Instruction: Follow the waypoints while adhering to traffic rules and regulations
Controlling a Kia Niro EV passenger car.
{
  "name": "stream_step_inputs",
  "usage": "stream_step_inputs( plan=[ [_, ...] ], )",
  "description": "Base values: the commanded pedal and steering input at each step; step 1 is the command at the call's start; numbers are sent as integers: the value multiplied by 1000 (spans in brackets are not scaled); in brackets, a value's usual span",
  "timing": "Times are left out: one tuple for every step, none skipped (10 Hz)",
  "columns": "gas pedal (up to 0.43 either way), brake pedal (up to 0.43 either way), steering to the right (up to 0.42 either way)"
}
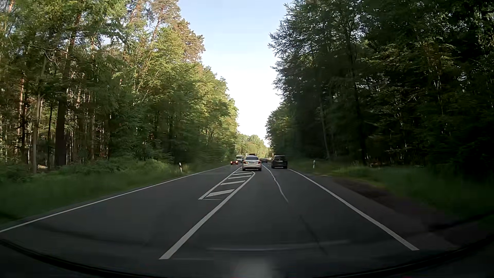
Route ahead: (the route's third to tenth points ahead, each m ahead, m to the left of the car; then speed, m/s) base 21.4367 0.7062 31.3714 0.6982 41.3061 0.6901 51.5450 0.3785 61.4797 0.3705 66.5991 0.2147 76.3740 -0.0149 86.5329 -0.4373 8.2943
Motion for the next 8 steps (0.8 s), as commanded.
stream_step_inputs(
  plan=[
    [0, 12, 1],
    [0, 18, 1],
    [0, 18, 1],
    [0, 37, 1],
    [0, 43, 1],
    [0, 49, 1],
    [0, 49, 0],
    [0, 43, 0]
  ],
)
